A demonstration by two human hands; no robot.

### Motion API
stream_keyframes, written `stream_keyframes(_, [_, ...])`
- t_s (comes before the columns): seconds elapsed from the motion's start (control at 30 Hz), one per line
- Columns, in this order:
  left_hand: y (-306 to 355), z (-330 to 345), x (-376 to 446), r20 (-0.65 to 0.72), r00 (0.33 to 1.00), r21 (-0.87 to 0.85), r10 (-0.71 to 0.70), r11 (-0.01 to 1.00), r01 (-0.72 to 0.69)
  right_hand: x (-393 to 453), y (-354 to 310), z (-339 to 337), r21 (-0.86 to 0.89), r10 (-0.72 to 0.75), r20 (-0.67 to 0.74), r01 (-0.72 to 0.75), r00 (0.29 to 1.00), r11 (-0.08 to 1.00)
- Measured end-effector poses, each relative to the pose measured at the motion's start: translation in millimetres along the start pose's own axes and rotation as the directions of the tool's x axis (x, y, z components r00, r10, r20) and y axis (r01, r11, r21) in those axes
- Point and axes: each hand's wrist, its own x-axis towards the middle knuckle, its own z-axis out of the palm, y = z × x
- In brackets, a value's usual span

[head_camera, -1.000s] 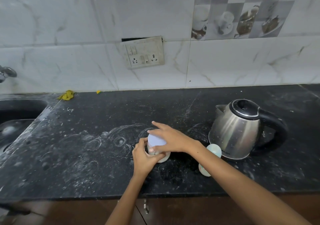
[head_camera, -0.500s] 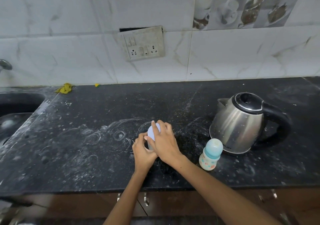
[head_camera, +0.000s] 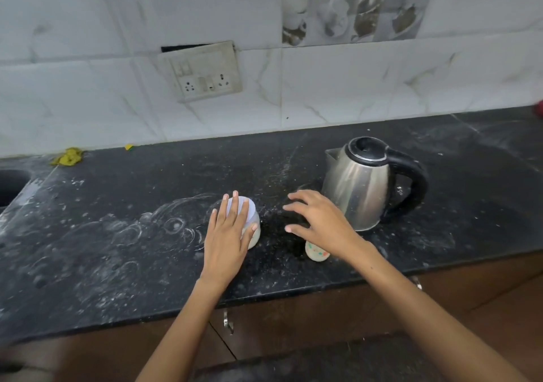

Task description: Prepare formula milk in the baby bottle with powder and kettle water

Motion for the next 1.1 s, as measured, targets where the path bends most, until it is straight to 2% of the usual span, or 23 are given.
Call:
stream_keyframes(0.07, [-0.3,5.3,2.6,0.026,0.999,0.038,0.028,0.999,-0.029,-18.7,11.9,-2.0,-0.033,0.076,0.048,-0.074,0.996,0.997])
stream_keyframes(0.13, [-1.1,8.7,4.3,0.036,0.999,0.043,0.033,0.998,-0.035,-31.1,19.0,0.3,0.015,0.166,0.085,-0.168,0.982,0.986])
stream_keyframes(0.27, [-2.9,11.6,7.5,0.018,0.998,0.019,0.056,0.998,-0.057,-34.2,27.6,7.0,0.159,0.223,0.032,-0.225,0.974,0.961])
stream_keyframes(0.53, [-4.7,25.4,16.8,-0.024,0.997,-0.059,0.075,0.995,-0.076,10.2,23.3,16.4,0.226,0.160,-0.018,-0.152,0.987,0.962])
stream_keyframes(0.73, [-7.5,31.8,27.3,-0.041,0.994,-0.036,0.102,0.994,-0.104,41.6,23.7,22.8,0.230,0.162,-0.029,-0.151,0.986,0.961])
stream_keyframes(0.97, [-7.3,27.6,26.4,-0.022,0.995,0.004,0.098,0.995,-0.098,39.3,28.0,24.0,0.103,0.097,-0.028,-0.093,0.995,0.990])
stream_keyframes(1.1, [4.7,16.1,29.5,-0.102,0.993,-0.020,0.063,0.998,-0.066,35.3,30.2,17.7,0.071,0.083,-0.060,-0.079,0.995,0.994])
